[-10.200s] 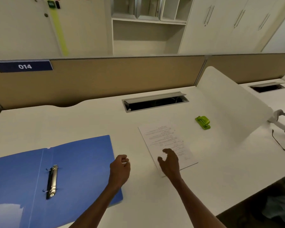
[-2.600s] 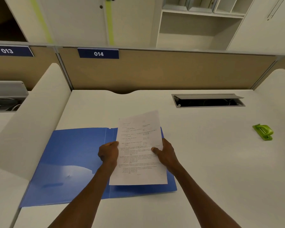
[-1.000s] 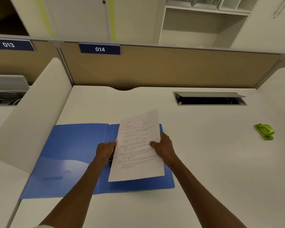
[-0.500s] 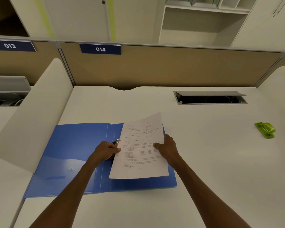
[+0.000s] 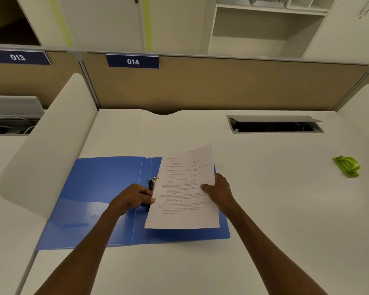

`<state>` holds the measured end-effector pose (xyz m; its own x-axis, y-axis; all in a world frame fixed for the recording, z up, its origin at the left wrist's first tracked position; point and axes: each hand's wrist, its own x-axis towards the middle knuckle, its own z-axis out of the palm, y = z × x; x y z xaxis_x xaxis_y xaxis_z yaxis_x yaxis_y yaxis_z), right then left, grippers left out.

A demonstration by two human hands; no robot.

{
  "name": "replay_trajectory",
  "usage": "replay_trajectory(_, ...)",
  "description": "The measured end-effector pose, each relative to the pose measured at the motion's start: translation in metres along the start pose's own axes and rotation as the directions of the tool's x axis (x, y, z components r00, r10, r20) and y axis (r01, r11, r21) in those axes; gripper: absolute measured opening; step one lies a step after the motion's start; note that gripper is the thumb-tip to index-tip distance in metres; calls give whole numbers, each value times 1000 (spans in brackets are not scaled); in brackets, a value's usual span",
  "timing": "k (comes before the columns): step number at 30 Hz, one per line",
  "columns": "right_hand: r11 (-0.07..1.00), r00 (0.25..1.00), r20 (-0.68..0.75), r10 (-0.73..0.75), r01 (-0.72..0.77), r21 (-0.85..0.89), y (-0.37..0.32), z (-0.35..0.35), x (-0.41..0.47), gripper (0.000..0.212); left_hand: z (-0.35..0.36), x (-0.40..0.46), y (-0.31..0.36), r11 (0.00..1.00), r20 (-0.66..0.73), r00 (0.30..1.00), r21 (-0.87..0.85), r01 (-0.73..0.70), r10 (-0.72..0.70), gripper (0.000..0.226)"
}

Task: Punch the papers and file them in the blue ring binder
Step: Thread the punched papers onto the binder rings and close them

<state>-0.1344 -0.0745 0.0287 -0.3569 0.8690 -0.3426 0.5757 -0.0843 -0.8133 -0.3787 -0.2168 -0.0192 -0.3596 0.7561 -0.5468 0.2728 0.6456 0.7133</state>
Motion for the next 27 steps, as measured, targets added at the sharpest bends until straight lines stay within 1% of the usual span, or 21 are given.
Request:
replay_trajectory(3, 1000, 1000, -1, 1, -1, -3, 2, 1, -1, 36, 0, 0, 0, 1000, 7, 1000, 2, 24, -24, 23)
replay_trajectory(6, 1000, 1000, 2, -15, 15, 11, 3, 3, -2, 35, 0, 0, -1, 999, 7, 999, 41, 33, -33, 23)
replay_trajectory(9, 1000, 1000, 0, -26, 26, 17, 3, 2, -3, 33, 2, 1, 0, 996, -1, 1000, 90, 14, -14, 21)
replay_trajectory(13, 1000, 1000, -4, -27, 27, 14, 3, -2, -3, 34, 3, 0, 5, 989, 41, 999, 145, 0, -6, 20)
replay_trajectory(15, 999, 1000, -4, -25, 25, 30, 4, -4, -3, 35, 6, -2, 7, 986, 36, 999, 164, -28, 22, 20)
replay_trajectory(17, 999, 1000, -6, -16, 16, 31, 5, -6, -3, 36, 14, -3, 7, 980, -10, 998, 192, -51, 54, 21)
replay_trajectory(20, 1000, 1000, -4, -8, 8, -3, 9, -7, -1, 35, 26, -5, 7, 966, -105, 992, 256, -45, 74, 26)
replay_trajectory(24, 999, 1000, -6, 26, -26, -32, 21, -3, 6, 33, 39, -14, 6, 941, -244, 961, 337, -40, 128, 32)
replay_trajectory(27, 998, 998, -7, 55, -55, -29, 31, 0, 9, 30, 49, -20, 0, 950, -344, 922, 306, -70, 179, 34)
